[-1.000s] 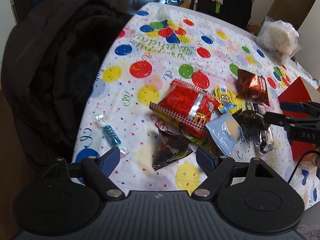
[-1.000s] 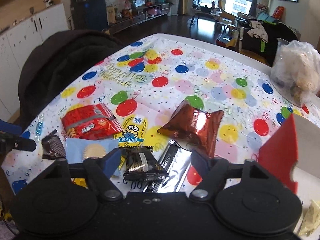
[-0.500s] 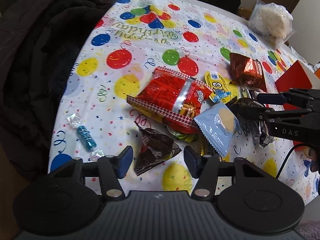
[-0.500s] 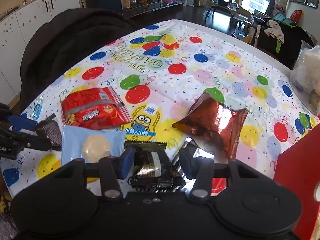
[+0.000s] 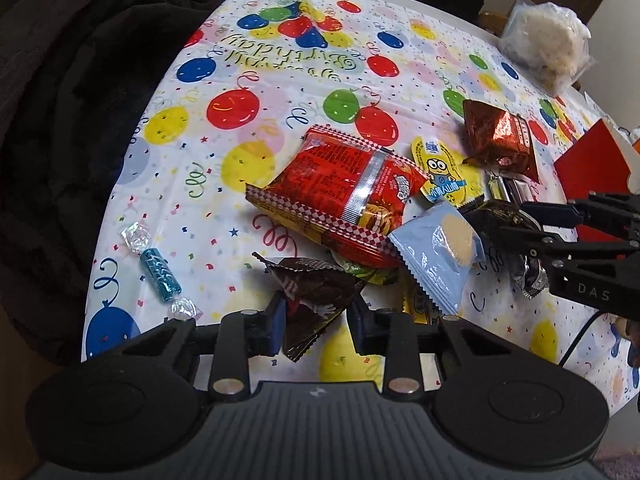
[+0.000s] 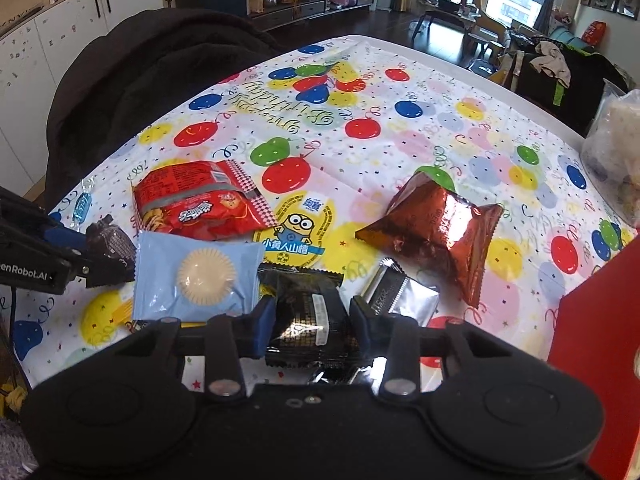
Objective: Organize snacks
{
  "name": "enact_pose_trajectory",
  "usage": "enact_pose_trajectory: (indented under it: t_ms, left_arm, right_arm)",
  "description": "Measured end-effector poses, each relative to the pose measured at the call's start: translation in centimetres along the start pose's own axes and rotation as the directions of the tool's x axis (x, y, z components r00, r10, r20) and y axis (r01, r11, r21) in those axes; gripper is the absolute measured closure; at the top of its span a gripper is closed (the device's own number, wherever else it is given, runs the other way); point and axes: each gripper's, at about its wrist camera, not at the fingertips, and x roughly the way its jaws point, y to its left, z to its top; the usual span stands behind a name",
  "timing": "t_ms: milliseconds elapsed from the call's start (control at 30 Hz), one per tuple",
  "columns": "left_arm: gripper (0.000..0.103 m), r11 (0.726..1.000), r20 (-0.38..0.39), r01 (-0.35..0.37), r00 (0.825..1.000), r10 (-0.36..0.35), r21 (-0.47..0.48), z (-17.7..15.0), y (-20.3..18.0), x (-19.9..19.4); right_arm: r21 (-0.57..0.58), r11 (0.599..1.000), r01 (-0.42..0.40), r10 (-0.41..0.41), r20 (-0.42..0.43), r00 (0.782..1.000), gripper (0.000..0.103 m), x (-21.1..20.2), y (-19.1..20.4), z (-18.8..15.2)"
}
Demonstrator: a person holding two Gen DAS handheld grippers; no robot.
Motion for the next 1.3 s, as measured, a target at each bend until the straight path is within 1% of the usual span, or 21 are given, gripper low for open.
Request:
enact_pose_trajectory:
  t_ms: [167,400,700,867,1033,1167,1300]
  left_arm:
    - [0.074,1.0,0.004,0.002,1.0,-0.002,-0.031,-0.1,0.4,-0.4]
    - [0.074,0.997,0.018,0.007,1.0,-0.006,-0.076,-0.6,0.9,-1.6]
    - [0.074,0.996,0.085,0.034,0.996,-0.027,-0.085,-0.6,-0.3,-5.6]
    - [0.074,0.998,0.147,0.05,0.988,-0.043,-0.049,0.0,-2.3,-8.1]
    - [0.074,0.998,0.194,0.066,0.979,-0.067,0.007,0.6,-5.2,-10.0]
    - [0.074,0.995,0.217,0.076,0.972,-0.087,0.057,1.1,-8.0,-10.7]
    - [0.074,0.991,0.217,0.087,0.97,-0.108,0.107,1.7,-11.0,-10.6]
  right_arm:
    - [0.035,0.999,-0.008,0.007,0.012,1.0,0.064,-0.9,-0.4,-0.2]
    - [0.083,0.996,-0.023,0.019,0.05,0.999,0.065,-3.2,-0.9,-0.6]
    - [0.122,0.992,-0.035,0.02,0.123,0.992,0.065,-7.2,-1.6,-0.9]
    - [0.142,0.989,-0.033,0.006,0.183,0.983,0.065,-10.1,-2.8,-1.0]
    - [0.174,0.985,-0.018,-0.024,0.234,0.972,0.065,-12.5,-4.6,-1.4]
    - [0.198,0.98,0.003,-0.054,0.254,0.966,0.065,-13.7,-6.4,-2.2]
    - [0.232,0.972,0.02,-0.083,0.264,0.961,0.066,-14.7,-8.8,-3.3]
